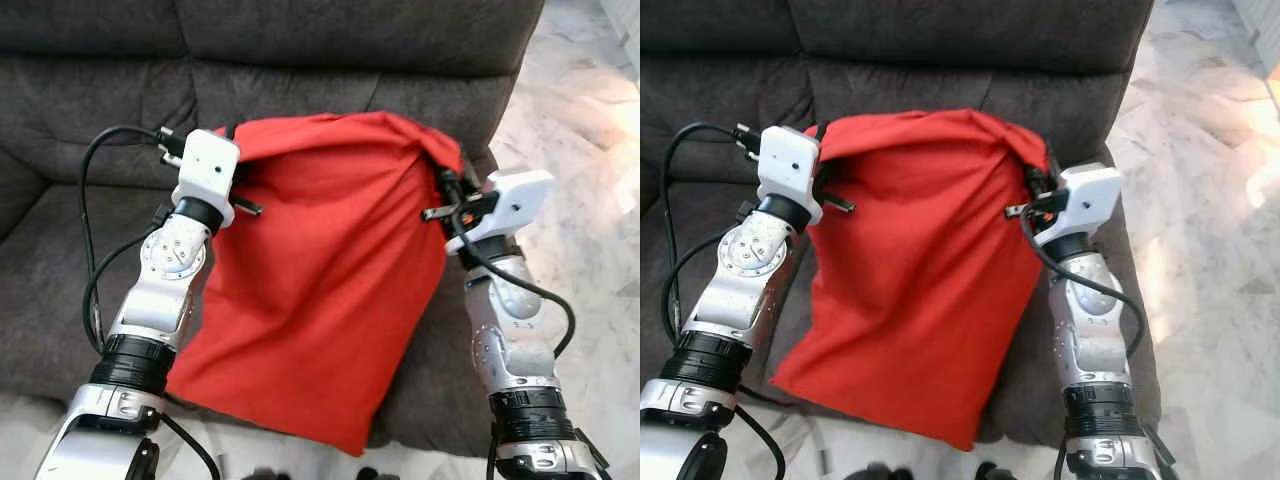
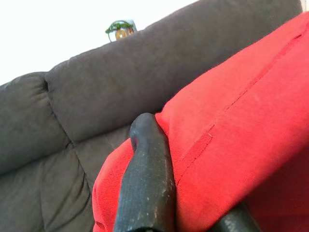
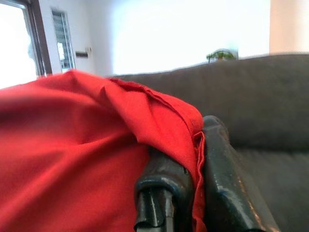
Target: Move the pillow to the sofa from floor
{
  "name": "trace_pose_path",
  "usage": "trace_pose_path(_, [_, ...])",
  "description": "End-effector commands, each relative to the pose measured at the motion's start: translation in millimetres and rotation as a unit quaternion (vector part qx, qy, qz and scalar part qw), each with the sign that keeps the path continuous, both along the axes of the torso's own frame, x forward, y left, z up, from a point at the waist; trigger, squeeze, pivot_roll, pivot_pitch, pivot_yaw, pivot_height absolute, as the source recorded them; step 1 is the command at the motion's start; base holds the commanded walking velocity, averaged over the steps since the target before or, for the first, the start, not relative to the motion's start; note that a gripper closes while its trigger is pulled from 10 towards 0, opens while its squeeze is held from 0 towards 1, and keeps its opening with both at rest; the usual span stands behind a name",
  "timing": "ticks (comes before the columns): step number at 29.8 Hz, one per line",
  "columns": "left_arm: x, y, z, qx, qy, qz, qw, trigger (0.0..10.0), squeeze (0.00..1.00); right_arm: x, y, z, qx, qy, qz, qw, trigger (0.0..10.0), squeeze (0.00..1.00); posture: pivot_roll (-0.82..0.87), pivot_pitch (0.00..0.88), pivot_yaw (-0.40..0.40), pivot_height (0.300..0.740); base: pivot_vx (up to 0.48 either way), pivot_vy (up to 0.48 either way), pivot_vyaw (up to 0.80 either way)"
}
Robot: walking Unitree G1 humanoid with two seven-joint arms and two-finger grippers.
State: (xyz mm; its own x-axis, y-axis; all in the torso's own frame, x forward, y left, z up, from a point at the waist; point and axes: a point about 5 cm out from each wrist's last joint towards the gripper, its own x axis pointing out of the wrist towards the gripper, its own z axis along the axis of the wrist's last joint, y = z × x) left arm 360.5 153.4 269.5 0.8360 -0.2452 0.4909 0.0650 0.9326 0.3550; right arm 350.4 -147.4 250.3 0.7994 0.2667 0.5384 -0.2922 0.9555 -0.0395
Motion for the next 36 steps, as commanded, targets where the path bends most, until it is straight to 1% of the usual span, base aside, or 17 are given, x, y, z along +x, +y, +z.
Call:
trace_pose_path(1, [-6.3, 19.1, 7.7, -0.016, -0.020, 0.027, 0.999, 10.0, 0.00, -8.7, 3.2, 34.1, 0.022, -0.075, 0.007, 0.997, 10.0, 0.00, 0.00, 0.219, 0.057, 0.740, 0.458, 0.000, 0.00])
trace_pose_path(2, [-7.4, 18.5, 6.4, -0.017, -0.019, 0.027, 0.999, 10.0, 0.00, -9.0, 6.5, 33.6, 0.016, -0.074, 0.018, 0.997, 10.0, 0.00, 0.00, 0.218, 0.056, 0.740, 0.439, 0.000, 0.00])
trace_pose_path(3, [-7.4, 18.5, 6.4, -0.017, -0.019, 0.027, 0.999, 10.0, 0.00, -9.0, 6.5, 33.6, 0.016, -0.074, 0.018, 0.997, 10.0, 0.00, 0.00, 0.218, 0.056, 0.740, 0.439, 0.000, 0.00])
trace_pose_path(4, [-9.0, 17.2, 4.9, -0.020, -0.017, 0.024, 0.999, 10.0, 0.00, -9.8, 12.1, 31.8, 0.015, -0.065, 0.043, 0.997, 10.0, 0.00, 0.01, 0.218, 0.057, 0.740, 0.345, 0.000, 0.00])
trace_pose_path(7, [-10.7, 15.6, 0.7, -0.021, -0.008, 0.019, 1.000, 10.0, 0.00, -14.4, 21.0, 29.9, 0.016, -0.058, 0.088, 0.994, 10.0, 0.00, 0.00, 0.216, 0.056, 0.740, 0.084, 0.000, 0.00])
trace_pose_path(8, [-11.2, 14.8, -2.3, -0.018, -0.001, 0.015, 1.000, 10.0, 0.00, -16.3, 24.9, 24.8, 0.002, -0.049, 0.103, 0.993, 10.0, 0.00, 0.00, 0.214, 0.052, 0.740, 0.000, 0.000, 0.00])
trace_pose_path(9, [-11.9, 14.2, -6.7, -0.016, 0.007, 0.011, 1.000, 10.0, 0.00, -19.3, 31.1, 11.4, -0.026, -0.025, 0.133, 0.991, 10.0, 0.00, 0.00, 0.211, 0.050, 0.740, 0.000, 0.000, 0.00])
trace_pose_path(12, [-13.1, 13.6, -15.2, -0.011, 0.023, 0.008, 1.000, 10.0, 0.00, -26.5, 40.2, -19.3, -0.082, 0.026, 0.183, 0.979, 10.0, 0.00, 0.01, 0.211, 0.049, 0.740, 0.000, 0.000, 0.00])
trace_pose_path(14, [-14.4, 13.9, -24.9, -0.009, 0.042, 0.005, 0.999, 10.0, 0.00, -29.5, 39.3, -38.9, -0.098, 0.054, 0.190, 0.975, 10.0, 0.00, 0.01, 0.209, 0.049, 0.740, 0.000, 0.000, 0.00])
trace_pose_path(15, [-14.4, 13.9, -24.9, -0.009, 0.042, 0.005, 0.999, 10.0, 0.00, -29.5, 39.3, -38.9, -0.098, 0.054, 0.190, 0.975, 10.0, 0.00, 0.01, 0.209, 0.049, 0.740, 0.000, 0.000, 0.00])
trace_pose_path(16, [-14.5, 14.1, -34.0, -0.003, 0.059, 0.004, 0.998, 10.0, 0.00, -29.8, 38.8, -42.6, -0.092, 0.060, 0.191, 0.975, 10.0, 0.00, 0.00, 0.210, 0.047, 0.740, 0.000, 0.000, 0.00])
trace_pose_path(18, [-15.1, 12.4, -41.4, 0.001, 0.072, -0.002, 0.997, 10.0, 0.00, -28.1, 37.3, -44.7, -0.083, 0.069, 0.188, 0.976, 10.0, 0.00, 0.00, 0.211, 0.045, 0.740, 0.000, 0.000, 0.00])
trace_pose_path(25, [-16.4, 7.3, -50.7, 0.000, 0.092, -0.015, 0.996, 10.0, 0.00, -24.3, 32.4, -52.9, -0.086, 0.088, 0.182, 0.976, 10.0, 0.00, 0.00, 0.214, 0.043, 0.740, 0.000, 0.000, 0.00])
trace_pose_path(26, [-16.2, 6.0, -57.0, -0.003, 0.104, -0.015, 0.994, 10.0, 1.00, -21.1, 26.4, -63.8, -0.086, 0.114, 0.169, 0.975, 10.0, 1.00, 0.00, 0.214, 0.038, 0.740, 0.000, 0.000, 0.00])
trace_pose_path(28, [-16.7, 5.1, -62.2, -0.004, 0.113, -0.016, 0.994, 10.0, 1.00, -20.0, 22.8, -70.3, -0.084, 0.127, 0.158, 0.976, 10.0, 1.00, 0.00, 0.216, 0.039, 0.740, 0.000, 0.000, 0.00])
trace_pose_path(31, [-17.6, 4.9, -66.3, -0.005, 0.118, -0.017, 0.993, 10.0, 1.00, -20.5, 22.3, -72.5, -0.079, 0.129, 0.156, 0.976, 10.0, 1.00, 0.00, 0.215, 0.042, 0.740, 0.000, 0.000, 0.00])
trace_pose_path(36, [-18.4, 6.2, -77.1, 0.003, 0.136, -0.016, 0.991, 10.0, 1.00, -20.4, 21.1, -82.4, -0.080, 0.144, 0.141, 0.976, 10.0, 1.00, 0.01, 0.217, 0.046, 0.740, 0.000, 0.000, 0.00])
